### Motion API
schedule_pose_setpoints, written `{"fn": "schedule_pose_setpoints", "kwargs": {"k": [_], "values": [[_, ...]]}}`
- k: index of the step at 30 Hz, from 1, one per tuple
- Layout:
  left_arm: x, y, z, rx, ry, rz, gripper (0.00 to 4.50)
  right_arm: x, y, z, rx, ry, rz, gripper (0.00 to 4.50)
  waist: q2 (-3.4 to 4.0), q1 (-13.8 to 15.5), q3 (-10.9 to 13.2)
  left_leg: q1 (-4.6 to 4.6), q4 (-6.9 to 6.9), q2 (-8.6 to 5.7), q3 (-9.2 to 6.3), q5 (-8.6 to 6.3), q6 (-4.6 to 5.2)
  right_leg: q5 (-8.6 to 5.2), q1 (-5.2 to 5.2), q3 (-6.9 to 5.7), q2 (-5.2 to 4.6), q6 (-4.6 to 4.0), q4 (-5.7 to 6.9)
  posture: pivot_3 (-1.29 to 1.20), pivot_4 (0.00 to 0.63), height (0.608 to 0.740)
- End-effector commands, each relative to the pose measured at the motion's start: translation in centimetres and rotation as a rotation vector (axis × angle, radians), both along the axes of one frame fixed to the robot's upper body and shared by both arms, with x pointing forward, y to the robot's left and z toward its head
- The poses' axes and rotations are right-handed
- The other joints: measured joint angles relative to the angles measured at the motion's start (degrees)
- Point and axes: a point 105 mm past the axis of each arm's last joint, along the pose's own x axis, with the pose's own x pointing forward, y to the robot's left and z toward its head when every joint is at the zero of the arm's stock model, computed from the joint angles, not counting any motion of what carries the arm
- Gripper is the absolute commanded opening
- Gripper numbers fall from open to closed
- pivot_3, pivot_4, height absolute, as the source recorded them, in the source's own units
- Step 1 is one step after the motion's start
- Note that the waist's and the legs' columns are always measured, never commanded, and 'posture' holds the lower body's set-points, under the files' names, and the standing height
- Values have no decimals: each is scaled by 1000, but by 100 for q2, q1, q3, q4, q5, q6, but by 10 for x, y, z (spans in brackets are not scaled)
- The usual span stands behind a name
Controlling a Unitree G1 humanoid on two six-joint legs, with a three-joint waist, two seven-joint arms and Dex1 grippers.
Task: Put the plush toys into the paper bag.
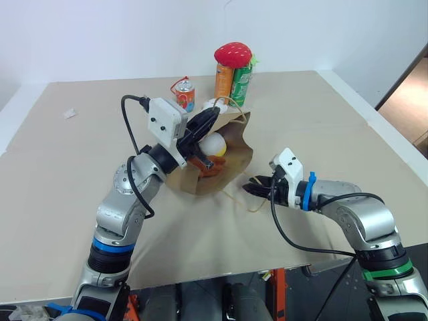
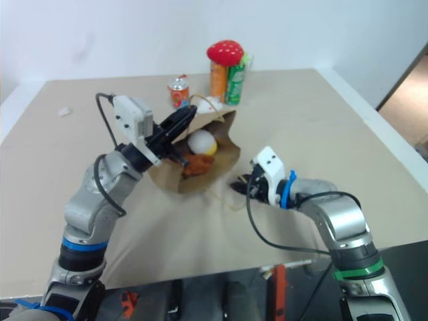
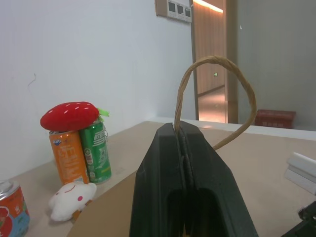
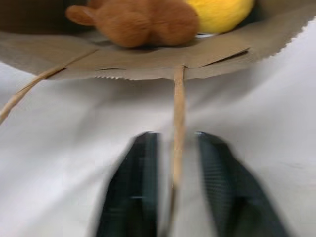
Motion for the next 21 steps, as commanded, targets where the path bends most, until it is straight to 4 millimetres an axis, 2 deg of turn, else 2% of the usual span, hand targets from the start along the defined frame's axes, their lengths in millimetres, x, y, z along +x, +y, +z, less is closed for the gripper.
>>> {"fn": "schedule_pose_setpoints", "kwargs": {"k": [1, 5, 11, 14, 19, 21], "values": [[-8, 1, 14, -12, -57, -7, 0, 1, -5, 15, 4, -72, 2, 37, 0, 0, 0, 0, 0, 1, 0, 0, 0, 0, 0, -1, 1, 0, 0, 0, 150, 740], [-7, 0, 13, -10, -55, -8, 0, -2, -3, 24, 27, -89, 25, 37, 0, -1, 0, 0, 0, 1, 0, 0, 0, 0, 1, -2, 1, -1, 0, 0, 150, 740], [-6, -1, 13, -13, -52, -13, 0, -13, -2, 50, 40, -132, 95, 37, 0, 0, 0, 0, 0, -1, -1, 0, 0, 0, 1, 3, -1, 0, 0, 0, 150, 740], [-6, -1, 14, -19, -54, -19, 0, -27, -3, 72, 64, -137, 180, 37, 0, 1, 0, 0, 0, 0, -2, 0, 0, 0, 1, 3, -1, 0, 0, 0, 150, 740], [-4, -1, 22, -28, -71, -27, 0, -40, -16, 131, 97, -195, 232, 37, -1, 1, 2, 1, 1, 0, -3, -1, -1, 1, 0, 2, -1, -1, 0, 0, 150, 740], [-2, 0, 25, -45, -67, -30, 0, -45, -18, 148, 110, -201, 249, 37, -1, 1, 2, 0, 1, -1, -2, -1, -1, 1, -2, 4, -2, -2, 0, 0, 150, 740]]}}
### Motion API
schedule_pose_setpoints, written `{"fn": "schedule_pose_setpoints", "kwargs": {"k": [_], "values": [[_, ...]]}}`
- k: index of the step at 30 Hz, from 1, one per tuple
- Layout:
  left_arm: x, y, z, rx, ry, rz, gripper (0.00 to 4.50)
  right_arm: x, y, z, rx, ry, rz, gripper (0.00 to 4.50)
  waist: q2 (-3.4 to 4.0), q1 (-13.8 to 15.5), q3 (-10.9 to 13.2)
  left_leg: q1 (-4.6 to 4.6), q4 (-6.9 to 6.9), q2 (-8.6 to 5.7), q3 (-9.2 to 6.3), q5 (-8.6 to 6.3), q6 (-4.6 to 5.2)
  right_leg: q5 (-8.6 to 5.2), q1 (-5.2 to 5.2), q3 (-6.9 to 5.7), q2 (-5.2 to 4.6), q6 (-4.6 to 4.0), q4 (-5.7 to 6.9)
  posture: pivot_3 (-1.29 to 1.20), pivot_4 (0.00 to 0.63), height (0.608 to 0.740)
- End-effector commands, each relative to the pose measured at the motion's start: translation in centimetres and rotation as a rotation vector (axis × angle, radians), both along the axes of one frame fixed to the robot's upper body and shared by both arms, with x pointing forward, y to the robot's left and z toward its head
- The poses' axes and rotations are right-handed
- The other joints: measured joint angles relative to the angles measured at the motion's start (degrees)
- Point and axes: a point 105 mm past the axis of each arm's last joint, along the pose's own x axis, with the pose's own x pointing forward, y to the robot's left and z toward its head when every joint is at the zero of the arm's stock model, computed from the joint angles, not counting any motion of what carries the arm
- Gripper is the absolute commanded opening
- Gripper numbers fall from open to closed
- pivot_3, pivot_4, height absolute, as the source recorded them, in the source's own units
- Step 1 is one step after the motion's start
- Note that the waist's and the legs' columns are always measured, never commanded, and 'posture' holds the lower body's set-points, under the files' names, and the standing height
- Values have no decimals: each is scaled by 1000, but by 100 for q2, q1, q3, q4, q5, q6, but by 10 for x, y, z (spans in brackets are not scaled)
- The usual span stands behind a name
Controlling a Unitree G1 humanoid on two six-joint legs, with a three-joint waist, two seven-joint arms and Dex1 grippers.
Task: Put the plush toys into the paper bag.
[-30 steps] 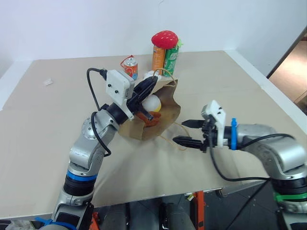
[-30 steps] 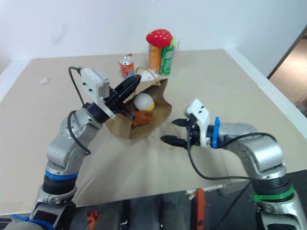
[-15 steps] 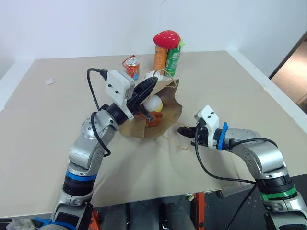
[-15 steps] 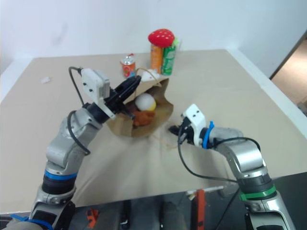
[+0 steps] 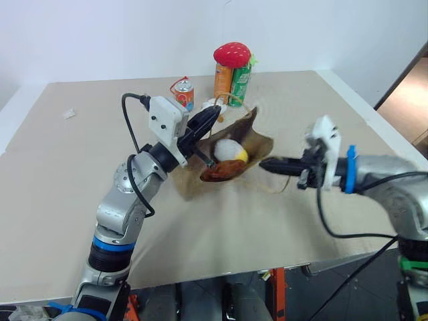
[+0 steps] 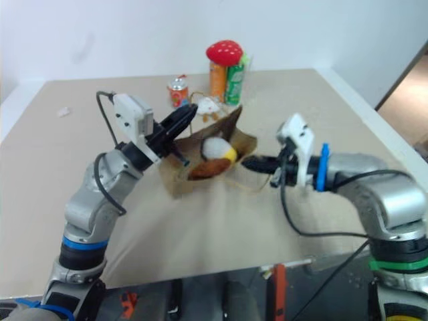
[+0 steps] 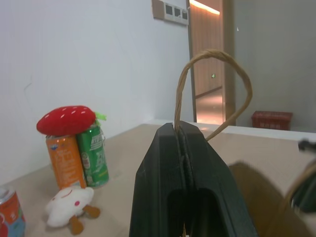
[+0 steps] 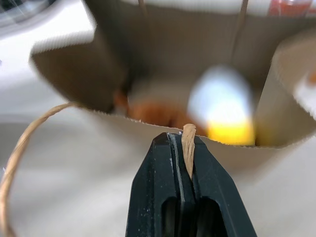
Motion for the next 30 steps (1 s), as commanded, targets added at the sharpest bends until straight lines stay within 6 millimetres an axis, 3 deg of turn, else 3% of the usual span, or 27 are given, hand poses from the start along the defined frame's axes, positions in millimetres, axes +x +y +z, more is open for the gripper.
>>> {"fn": "schedule_pose_setpoints", "kwargs": {"k": [1, 4, 9, 16, 22, 25, 26, 29, 30], "values": [[-2, 3, 18, -51, -44, -15, 0, -16, -4, 45, 33, -66, 58, 37, -1, 0, -1, 0, 0, 0, -2, 0, 0, 0, 1, -1, 0, 0, 0, 0, 150, 740], [0, 2, 13, -51, -22, -23, 0, -18, -3, 49, 17, -49, 79, 37, -3, 0, -1, 1, -1, 2, -3, -2, -3, -2, 2, -2, 1, -1, -1, 0, 150, 740], [-4, -6, -2, -17, 14, -59, 0, -6, -2, 28, -24, -22, 41, 37, -4, -1, -1, 0, -2, 1, 4, -3, -3, -3, -1, 7, 1, -1, -1, 0, 150, 740], [-7, -10, -4, -18, 19, -69, 0, 18, 3, 10, -44, -82, 25, 37, -4, -3, 0, 0, 1, -1, 5, -2, -1, 0, -2, 9, 1, 2, -1, 0, 150, 740], [-3, -5, -1, -8, 8, -53, 0, 39, 3, 20, -32, -159, -9, 37, -3, -7, 0, 0, 1, 0, 7, -2, -1, 3, -5, 9, 2, 1, -1, 0, 150, 740], [-4, -5, -2, -7, 11, -53, 0, 40, 1, 27, 12, -148, -14, 976, -4, -2, 0, 0, 0, 0, 6, 0, 2, 2, -3, 9, 3, 4, 0, 0, 150, 740], [-4, -5, -3, -6, 13, -53, 0, 39, 1, 26, 11, -141, -9, 1670, -4, 1, 0, -1, 0, 0, 6, 0, 2, 0, -3, 9, 3, 6, 0, 0, 150, 740], [-5, -3, -7, -2, 26, -46, 0, 34, -3, 24, -2, -132, -9, 2576, -4, 1, 0, -5, 0, -1, 6, -1, 3, -2, -4, 11, 2, 9, 0, 0, 150, 740], [-5, -2, -8, 0, 31, -43, 0, 33, -5, 24, 0, -132, -11, 3188, -4, 2, 0, -5, 0, -1, 6, -1, 3, -3, -4, 11, 2, 9, 0, 0, 150, 740]]}}
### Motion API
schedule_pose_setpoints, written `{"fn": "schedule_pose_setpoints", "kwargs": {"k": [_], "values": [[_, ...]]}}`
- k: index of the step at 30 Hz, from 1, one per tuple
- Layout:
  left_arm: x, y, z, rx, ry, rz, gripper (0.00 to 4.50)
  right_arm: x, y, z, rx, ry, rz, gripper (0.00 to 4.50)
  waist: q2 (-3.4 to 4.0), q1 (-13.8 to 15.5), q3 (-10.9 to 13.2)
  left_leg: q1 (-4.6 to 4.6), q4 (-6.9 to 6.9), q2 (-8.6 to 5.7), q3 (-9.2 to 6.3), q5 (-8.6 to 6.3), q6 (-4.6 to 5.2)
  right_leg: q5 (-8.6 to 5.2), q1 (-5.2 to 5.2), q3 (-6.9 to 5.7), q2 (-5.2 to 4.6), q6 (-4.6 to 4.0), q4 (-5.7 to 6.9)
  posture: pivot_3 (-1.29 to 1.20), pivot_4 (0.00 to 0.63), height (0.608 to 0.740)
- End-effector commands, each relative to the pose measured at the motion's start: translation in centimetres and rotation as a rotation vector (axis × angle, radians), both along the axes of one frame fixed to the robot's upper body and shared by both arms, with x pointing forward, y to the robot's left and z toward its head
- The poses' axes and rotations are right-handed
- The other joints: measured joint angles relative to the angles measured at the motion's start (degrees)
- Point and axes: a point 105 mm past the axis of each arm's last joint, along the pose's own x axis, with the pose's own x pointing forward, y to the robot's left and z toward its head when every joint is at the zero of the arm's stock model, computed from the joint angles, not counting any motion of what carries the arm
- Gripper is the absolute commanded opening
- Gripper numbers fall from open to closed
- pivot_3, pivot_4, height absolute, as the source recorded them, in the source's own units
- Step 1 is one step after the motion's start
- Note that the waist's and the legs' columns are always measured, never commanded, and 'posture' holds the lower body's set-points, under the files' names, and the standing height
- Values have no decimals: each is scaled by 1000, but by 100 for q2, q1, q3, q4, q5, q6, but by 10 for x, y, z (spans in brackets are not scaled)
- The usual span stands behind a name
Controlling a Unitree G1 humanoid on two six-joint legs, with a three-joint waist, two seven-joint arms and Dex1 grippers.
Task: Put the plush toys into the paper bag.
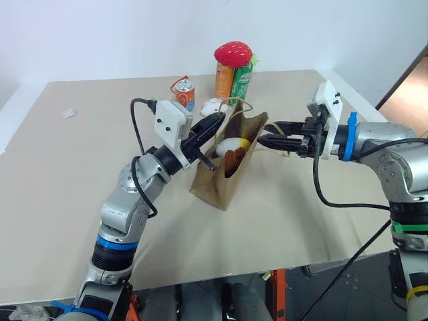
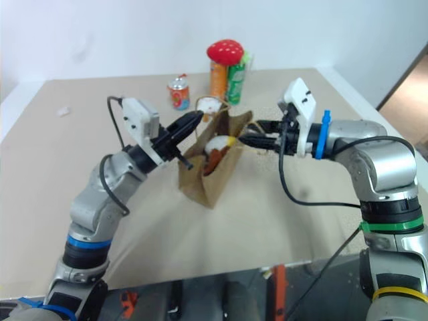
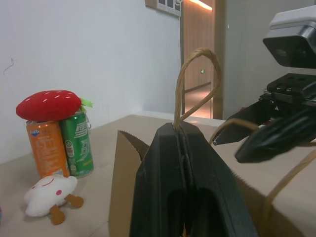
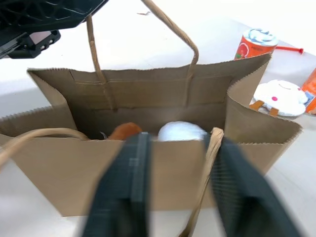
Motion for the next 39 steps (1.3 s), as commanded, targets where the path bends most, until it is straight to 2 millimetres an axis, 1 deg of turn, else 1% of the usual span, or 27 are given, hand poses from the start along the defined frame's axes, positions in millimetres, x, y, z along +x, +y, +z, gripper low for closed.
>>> {"fn": "schedule_pose_setpoints", "kwargs": {"k": [1, 3, 5, 6, 7, 8, 11, 12, 13, 14, 19, 21, 27, 28, 29, 30, 31, 34, 36, 37, 38, 39], "values": [[-6, 4, 6, -3, -26, 4, 0, -8, -9, 16, 19, -54, -9, 3463, 0, 0, 0, 0, 0, 0, 0, 0, 0, 0, 0, 0, 0, 1, 0, 0, 150, 740], [-5, 6, 5, -4, -13, -5, 0, -9, -13, 21, 47, -55, -30, 4480, 0, -1, 0, 1, 0, 1, 0, 0, 0, 1, -1, -1, 1, -1, 0, 0, 150, 740], [-5, 7, 5, 6, -14, -16, 530, -10, -19, 21, 41, -51, -52, 4500, 0, -2, 0, 1, 0, 2, 0, 0, -1, 2, -1, -1, 1, -3, 0, 0, 150, 740], [-5, 8, 6, 10, -15, -20, 693, -9, -22, 20, 31, -54, -65, 4500, 0, -2, 0, 2, 0, 2, 0, -1, -3, 3, -1, -2, 1, -4, 0, 0, 150, 740], [-5, 8, 6, 14, -18, -22, 1202, -8, -25, 20, 26, -57, -79, 4500, 0, -2, 0, 2, 1, 2, 0, -2, -4, 3, 0, -2, 0, -4, 0, 0, 150, 740], [-4, 9, 6, 15, -19, -23, 1825, -8, -27, 20, 25, -60, -88, 4500, 0, -1, 0, 2, 2, 2, 0, -2, -4, 3, 0, -3, 0, -4, 0, 0, 150, 740], [-3, 10, 7, 29, -24, -28, 3028, -1, -34, 24, 31, -100, -143, 4500, 0, -2, 0, 2, 2, 1, 2, -3, -5, 3, 0, 1, 0, -4, 0, 0, 150, 740], [-3, 11, 8, 36, -31, -30, 3518, 1, -35, 27, 44, -119, -160, 4500, 0, -2, 0, 2, 2, 1, 4, -3, -5, 3, -1, 1, 0, -4, 0, 0, 150, 740], [-3, 12, 9, 43, -38, -32, 4110, 3, -36, 30, 56, -134, -174, 4500, 0, -2, 0, 2, 2, 1, 3, -2, -5, 3, -1, 1, 0, -4, 0, 0, 150, 740], [-3, 12, 10, 48, -44, -34, 4440, 6, -37, 33, 66, -155, -193, 4500, 0, -2, 0, 2, 2, 1, 3, -2, -5, 3, -1, 0, 1, -4, 0, 0, 150, 740], [-4, 20, 17, 42, -61, -49, 4440, 18, -45, 51, 159, -237, -280, 4500, 0, -9, 0, 2, 2, 1, 4, 0, 0, 4, -1, 1, 2, -4, 0, 0, 150, 740], [-10, 22, 19, 28, -52, -102, 4440, 19, -48, 55, 195, -238, -282, 4500, 0, -7, 0, 2, 2, 2, 6, 0, 0, 4, -1, 1, 3, -3, 0, 0, 150, 740], [-29, 27, 13, 76, -9, -201, 4440, 15, -70, 48, 164, -222, -309, 4500, 0, 0, 0, 0, 0, 1, 12, 0, 0, 0, 0, -2, 1, 0, 0, 0, 150, 740], [-31, 29, 12, 90, 3, -207, 4479, 14, -76, 46, 171, -206, -323, 4256, 0, -1, 0, 0, 0, 0, 12, 0, 0, 0, 1, -2, 0, 1, 0, 0, 150, 740], [-34, 31, 10, 106, 12, -208, 4500, 11, -80, 42, 156, -189, -318, 4103, 0, -2, 0, 0, 0, 1, 11, 0, 0, 0, -1, 2, 0, 1, 0, 0, 150, 740], [-35, 32, 9, 117, 18, -208, 4500, 9, -82, 39, 144, -178, -312, 3689, 0, -2, 0, 1, 0, 0, 11, 0, 0, 0, -1, 5, 0, 1, 0, 0, 150, 740], [-35, 34, 8, 130, 25, -204, 4500, 7, -86, 30, 104, -147, -310, 3363, 0, 1, 0, 1, 0, 0, 11, 0, 0, 0, 0, 4, 1, 1, 0, 0, 150, 740], [-37, 37, 3, 180, 31, -194, 4500, -4, -88, 8, 16, -54, -270, 1970, 1, -3, 0, 3, 1, 1, 11, -1, -3, 0, -1, 4, 0, -1, 0, 0, 150, 740], [-40, 39, -1, 216, 30, -191, 4500, -15, -79, -4, -20, 17, -198, 880, 1, -4, 0, 9, 1, 3, 10, -2, -4, 2, 2, 7, 1, -3, 0, 0, 150, 740], [-41, 38, -4, 240, 22, -185, 4500, -20, -73, -9, -39, 44, -159, 554, 2, -6, 0, 11, 1, 3, 10, -2, -4, 2, 2, 8, 1, -3, 0, 0, 150, 740], [-43, 38, -8, 281, 0, -179, 4500, -25, -67, -12, -48, 64, -123, 47, 2, -23, 0, 12, 1, 3, 12, -3, -5, 3, 0, 12, 1, -4, 0, 0, 150, 740], [-45, 36, -11, 304, -13, -176, 4500, -30, -57, -15, -41, 88, -84, 47, 2, -26, 0, 20, 0, 7, 13, -3, -6, 5, 1, 19, 4, -7, 0, 0, 150, 740]]}}
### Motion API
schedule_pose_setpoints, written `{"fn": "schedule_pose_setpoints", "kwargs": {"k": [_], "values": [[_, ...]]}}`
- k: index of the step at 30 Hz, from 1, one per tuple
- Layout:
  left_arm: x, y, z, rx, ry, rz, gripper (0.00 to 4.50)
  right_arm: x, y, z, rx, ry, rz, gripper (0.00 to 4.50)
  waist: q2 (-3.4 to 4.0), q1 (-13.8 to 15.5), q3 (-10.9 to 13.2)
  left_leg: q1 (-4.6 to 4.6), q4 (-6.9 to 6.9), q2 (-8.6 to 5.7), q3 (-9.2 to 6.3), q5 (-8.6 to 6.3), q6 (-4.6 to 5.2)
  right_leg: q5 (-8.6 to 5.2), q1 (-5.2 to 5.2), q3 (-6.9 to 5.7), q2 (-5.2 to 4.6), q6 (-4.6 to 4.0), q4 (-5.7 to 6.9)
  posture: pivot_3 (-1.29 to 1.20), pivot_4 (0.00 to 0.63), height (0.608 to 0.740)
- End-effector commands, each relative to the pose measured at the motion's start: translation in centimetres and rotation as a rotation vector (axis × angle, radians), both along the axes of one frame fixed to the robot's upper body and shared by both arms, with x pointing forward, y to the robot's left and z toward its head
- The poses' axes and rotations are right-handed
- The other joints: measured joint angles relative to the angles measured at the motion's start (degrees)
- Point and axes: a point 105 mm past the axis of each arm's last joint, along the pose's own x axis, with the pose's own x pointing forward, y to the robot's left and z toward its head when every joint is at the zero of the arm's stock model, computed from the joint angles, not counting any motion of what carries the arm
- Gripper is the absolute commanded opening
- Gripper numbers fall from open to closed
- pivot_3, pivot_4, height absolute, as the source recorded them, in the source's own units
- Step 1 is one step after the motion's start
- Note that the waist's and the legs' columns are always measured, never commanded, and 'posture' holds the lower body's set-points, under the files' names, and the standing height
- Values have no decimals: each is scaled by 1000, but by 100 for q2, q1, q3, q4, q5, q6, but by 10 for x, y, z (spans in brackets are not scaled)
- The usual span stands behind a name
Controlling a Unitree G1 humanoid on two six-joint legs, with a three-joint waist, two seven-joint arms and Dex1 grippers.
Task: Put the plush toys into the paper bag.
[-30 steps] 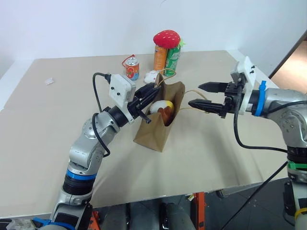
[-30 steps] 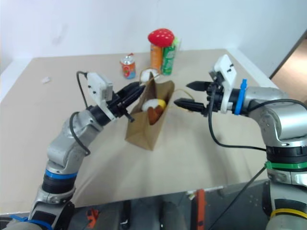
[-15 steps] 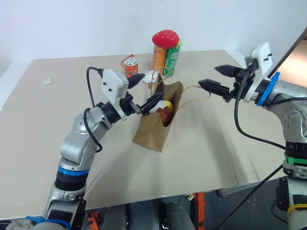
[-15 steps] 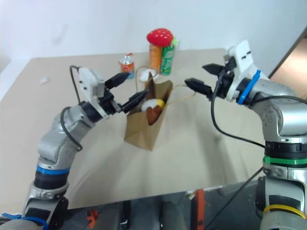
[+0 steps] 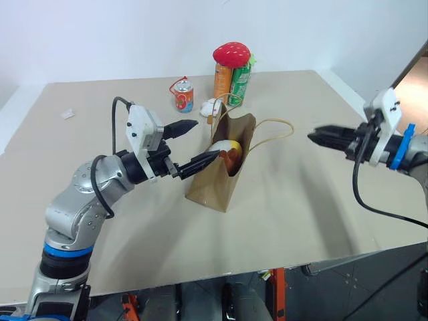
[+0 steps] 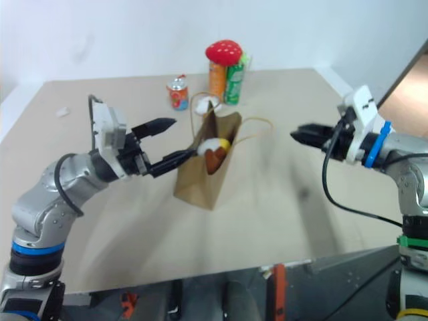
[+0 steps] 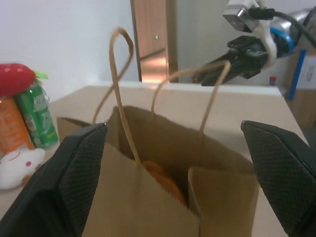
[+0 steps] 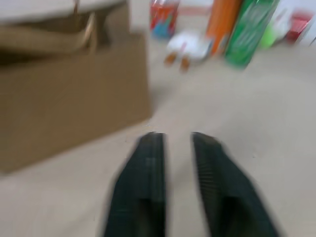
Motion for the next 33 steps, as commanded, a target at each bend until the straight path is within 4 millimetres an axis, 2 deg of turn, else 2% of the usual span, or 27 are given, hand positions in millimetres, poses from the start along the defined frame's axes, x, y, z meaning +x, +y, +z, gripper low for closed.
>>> {"fn": "schedule_pose_setpoints", "kwargs": {"k": [1, 4, 7, 11, 15, 18, 22, 33], "values": [[-15, -6, 2, 31, -85, -22, 4500, -18, 35, 9, 3, 0, 160, 47, 1, -11, 0, 2, 0, 0, 0, 0, 0, 1, 0, 1, 1, -1, 0, 0, 150, 740], [-19, -7, -3, 4, -56, -12, 4500, -24, 61, 2, 10, 14, 233, 47, -2, -10, 0, 13, -5, 2, -2, -2, -4, 2, 3, 8, 5, -2, 0, 0, 150, 740], [-22, -7, -9, 1, -37, -3, 4500, -29, 97, -1, 59, 12, 319, 47, -2, 0, 1, 13, -5, 1, -4, -4, -7, 2, 2, 8, 5, -2, 0, 0, 150, 740], [-22, -5, -9, 1, -44, 20, 4500, -37, 120, -6, 67, 23, 396, 47, -2, 24, 0, 12, -4, -1, 0, -4, -7, 2, 0, 12, 1, -3, 0, 0, 150, 740], [-23, -3, -11, 2, -20, 43, 4500, -43, 130, -8, 96, 41, 439, 47, -3, 24, 0, 10, -4, -3, 4, -5, -8, 0, 3, 12, -14, 0, -1, 0, 150, 740], [-23, -1, -15, -5, 13, 62, 4500, -38, 139, -8, 177, 62, 421, 47, -8, 12, -1, 10, -5, -3, 6, -6, -8, 0, 0, 12, -8, 0, 0, 0, 150, 740], [-26, -7, -19, 8, 36, 31, 4500, -33, 146, -22, 153, 70, 405, 47, -7, 12, -1, 10, -10, 5, -2, -5, -9, 1, -2, 6, 6, -5, 0, 0, 150, 740], [-20, -14, -29, 51, 82, 45, 4500, -25, 156, -32, 121, 33, 390, 47, -8, 12, -1, 10, -9, 2, 3, -6, -10, 1, -3, 9, 1, -5, 0, 0, 150, 740]]}}
